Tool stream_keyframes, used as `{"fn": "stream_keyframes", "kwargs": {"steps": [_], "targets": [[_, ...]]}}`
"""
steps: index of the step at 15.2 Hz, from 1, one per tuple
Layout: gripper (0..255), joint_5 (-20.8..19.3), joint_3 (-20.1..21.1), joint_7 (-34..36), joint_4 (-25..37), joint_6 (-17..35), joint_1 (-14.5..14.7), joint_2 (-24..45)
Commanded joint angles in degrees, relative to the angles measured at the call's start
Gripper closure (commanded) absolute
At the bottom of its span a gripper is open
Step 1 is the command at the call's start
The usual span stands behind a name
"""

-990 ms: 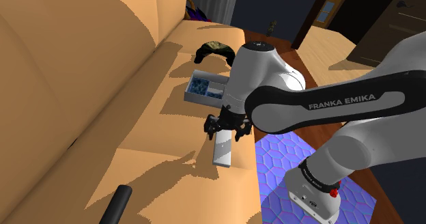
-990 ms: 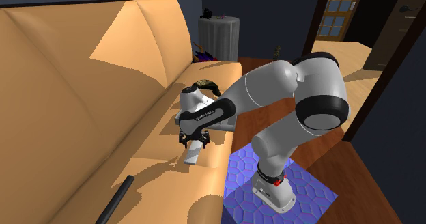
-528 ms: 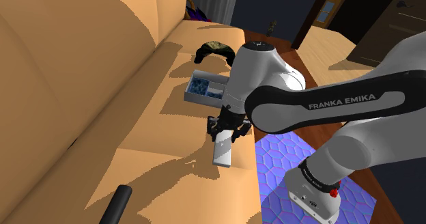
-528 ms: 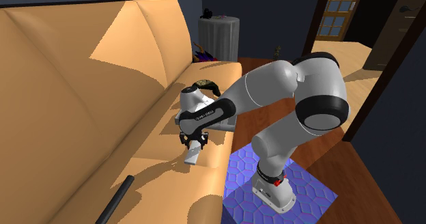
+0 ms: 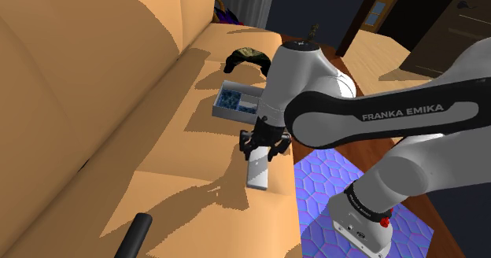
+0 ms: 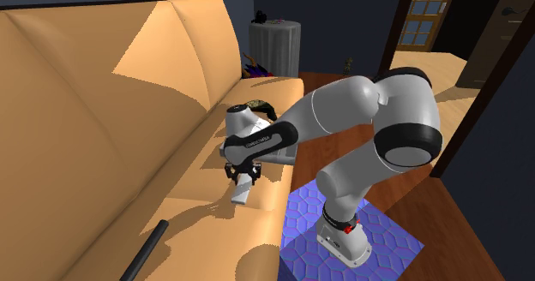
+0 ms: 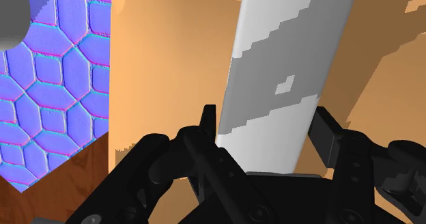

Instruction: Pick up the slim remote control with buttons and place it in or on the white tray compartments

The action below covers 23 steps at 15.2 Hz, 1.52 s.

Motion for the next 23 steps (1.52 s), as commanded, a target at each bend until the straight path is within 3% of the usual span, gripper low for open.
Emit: {"fn": "stream_keyframes", "kwargs": {"steps": [1,20,23], "targets": [[255,-0.13,-1.22,-0.20,0.68,-2.28,0.51,-1.55],[255,-3.53,-8.89,-0.06,9.90,-18.89,1.56,-8.74],[255,-6.02,-11.30,-3.70,10.24,-17.83,-1.16,-6.59]]}}
